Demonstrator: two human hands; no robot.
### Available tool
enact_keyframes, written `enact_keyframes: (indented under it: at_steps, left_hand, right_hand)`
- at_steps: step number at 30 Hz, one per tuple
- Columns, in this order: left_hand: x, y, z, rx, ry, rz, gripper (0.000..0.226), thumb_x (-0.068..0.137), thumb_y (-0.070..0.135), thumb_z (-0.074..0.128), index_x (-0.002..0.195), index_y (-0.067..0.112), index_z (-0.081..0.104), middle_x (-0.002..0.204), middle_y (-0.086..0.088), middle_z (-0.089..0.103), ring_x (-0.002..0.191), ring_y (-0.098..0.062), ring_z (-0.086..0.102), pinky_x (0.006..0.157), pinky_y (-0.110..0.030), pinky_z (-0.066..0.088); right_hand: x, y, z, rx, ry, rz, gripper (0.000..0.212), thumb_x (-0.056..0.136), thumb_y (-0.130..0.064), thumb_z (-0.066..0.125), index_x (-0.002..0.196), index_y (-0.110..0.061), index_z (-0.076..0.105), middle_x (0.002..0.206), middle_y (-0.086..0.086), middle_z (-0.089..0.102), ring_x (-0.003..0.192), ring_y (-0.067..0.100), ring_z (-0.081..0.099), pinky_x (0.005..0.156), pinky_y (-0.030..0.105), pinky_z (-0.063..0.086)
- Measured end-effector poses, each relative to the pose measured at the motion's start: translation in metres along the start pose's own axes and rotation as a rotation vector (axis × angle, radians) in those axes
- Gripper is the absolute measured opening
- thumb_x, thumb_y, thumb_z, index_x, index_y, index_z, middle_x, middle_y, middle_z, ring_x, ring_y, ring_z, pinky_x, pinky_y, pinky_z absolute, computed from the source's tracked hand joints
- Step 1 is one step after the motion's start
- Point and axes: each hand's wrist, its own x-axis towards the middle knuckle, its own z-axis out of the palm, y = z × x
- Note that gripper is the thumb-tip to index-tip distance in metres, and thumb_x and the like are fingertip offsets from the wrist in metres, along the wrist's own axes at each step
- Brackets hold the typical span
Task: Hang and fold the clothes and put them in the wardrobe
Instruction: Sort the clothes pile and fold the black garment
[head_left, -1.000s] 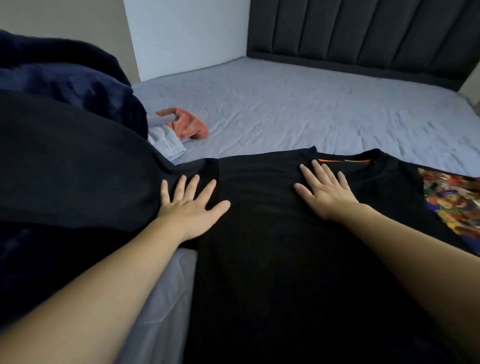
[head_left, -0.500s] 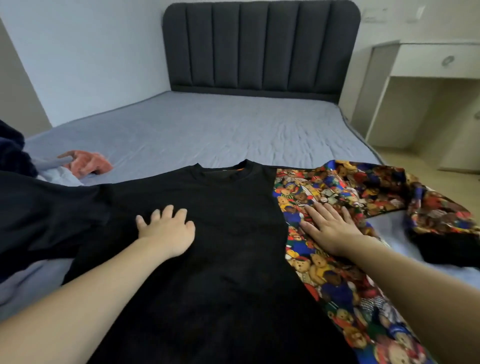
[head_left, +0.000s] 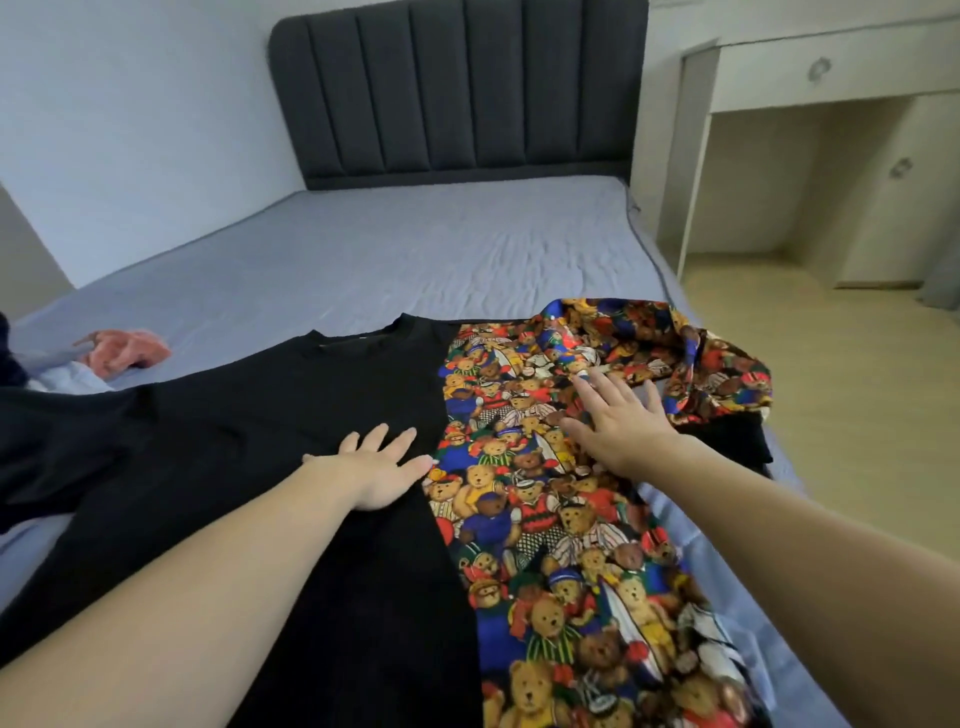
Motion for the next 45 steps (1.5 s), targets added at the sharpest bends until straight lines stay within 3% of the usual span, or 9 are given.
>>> enact_keyframes:
  at_steps: [4, 9, 24, 26, 29, 32, 37, 41, 45]
  left_hand:
    - [0.006, -0.043, 0.014, -0.047, 0.097, -0.062, 0.068, 0.09, 0.076, 0.01, 0.15, 0.051, -0.01, 0.162, 0.014, -0.018, 0.149, -0.018, -0.018, 0.111, -0.07, -0.003]
    - [0.042, -0.1, 0.028, -0.132, 0.197, -0.106, 0.071, 0.086, 0.078, 0.004, 0.149, 0.05, -0.012, 0.161, 0.014, -0.019, 0.147, -0.012, -0.022, 0.111, -0.065, -0.015]
    - [0.245, -0.156, -0.033, -0.132, 0.5, 0.002, 0.074, 0.087, 0.071, -0.002, 0.153, 0.039, -0.011, 0.164, 0.001, -0.013, 0.149, -0.018, -0.02, 0.109, -0.061, -0.021]
    - [0.268, -0.158, -0.046, -0.137, 0.539, 0.019, 0.065, 0.095, 0.058, 0.005, 0.155, 0.034, -0.006, 0.165, -0.002, -0.005, 0.15, -0.021, -0.012, 0.113, -0.06, -0.018]
    - [0.29, -0.16, -0.057, -0.135, 0.725, 0.019, 0.058, 0.099, 0.039, 0.017, 0.154, 0.021, 0.02, 0.157, -0.006, 0.029, 0.145, -0.026, 0.021, 0.117, -0.057, -0.006]
    - [0.297, -0.161, -0.061, -0.151, 0.999, -0.055, 0.041, 0.09, 0.032, 0.032, 0.115, 0.012, 0.056, 0.119, -0.011, 0.056, 0.114, -0.033, 0.046, 0.108, -0.049, 0.027]
    - [0.268, -0.156, -0.059, -0.188, 1.153, 0.079, 0.018, 0.077, 0.019, 0.053, 0.094, 0.012, 0.057, 0.099, -0.006, 0.054, 0.096, -0.03, 0.046, 0.085, -0.039, 0.033]
    - [0.207, -0.165, -0.06, -0.346, 1.182, 0.226, 0.016, 0.072, 0.01, 0.061, 0.086, 0.013, 0.054, 0.09, -0.003, 0.055, 0.086, -0.028, 0.048, 0.079, -0.039, 0.038]
    - [0.144, -0.183, -0.035, 0.021, 1.126, 0.565, 0.017, 0.066, 0.019, 0.057, 0.081, 0.017, 0.051, 0.083, 0.001, 0.049, 0.077, -0.024, 0.045, 0.069, -0.037, 0.037]
  right_hand:
    - [0.027, -0.058, 0.011, 0.044, -0.002, -0.191, 0.067, 0.093, -0.067, 0.012, 0.152, -0.038, -0.003, 0.162, -0.006, -0.01, 0.148, 0.016, -0.011, 0.115, 0.049, -0.013]
    - [0.062, -0.129, 0.052, 0.026, -0.099, -0.151, 0.071, 0.09, -0.071, 0.006, 0.152, -0.038, -0.003, 0.162, -0.003, -0.009, 0.149, 0.022, -0.011, 0.116, 0.049, -0.01]
    - [0.263, -0.192, 0.086, -0.01, 0.139, -0.026, 0.088, 0.086, -0.073, 0.003, 0.155, -0.019, -0.003, 0.163, 0.005, -0.005, 0.149, 0.02, -0.008, 0.119, 0.044, -0.01]
    - [0.29, -0.187, 0.084, 0.021, 0.18, -0.018, 0.086, 0.088, -0.071, 0.006, 0.155, -0.017, 0.001, 0.163, 0.004, 0.004, 0.149, 0.019, -0.002, 0.119, 0.046, -0.008]
    - [0.315, -0.178, 0.08, 0.035, 0.295, -0.037, 0.074, 0.091, -0.057, 0.018, 0.152, -0.015, 0.02, 0.153, 0.01, 0.033, 0.143, 0.026, 0.024, 0.119, 0.048, 0.0]
    - [0.322, -0.175, 0.073, 0.004, 0.409, -0.126, 0.067, 0.078, -0.045, 0.028, 0.134, -0.014, 0.047, 0.127, 0.012, 0.052, 0.12, 0.033, 0.044, 0.109, 0.045, 0.023]
    - [0.285, -0.183, 0.062, -0.045, 0.667, -0.22, 0.023, 0.074, -0.015, 0.057, 0.094, -0.004, 0.054, 0.095, 0.017, 0.052, 0.091, 0.036, 0.048, 0.078, 0.044, 0.035]
    - [0.235, -0.176, 0.036, -0.097, 0.627, -0.224, 0.024, 0.069, -0.002, 0.064, 0.09, -0.002, 0.054, 0.092, 0.018, 0.053, 0.086, 0.038, 0.049, 0.072, 0.044, 0.037]
    - [0.175, -0.155, 0.013, -0.145, 0.516, -0.485, 0.033, 0.054, 0.004, 0.069, 0.084, -0.002, 0.056, 0.082, 0.016, 0.052, 0.073, 0.037, 0.053, 0.061, 0.043, 0.043]
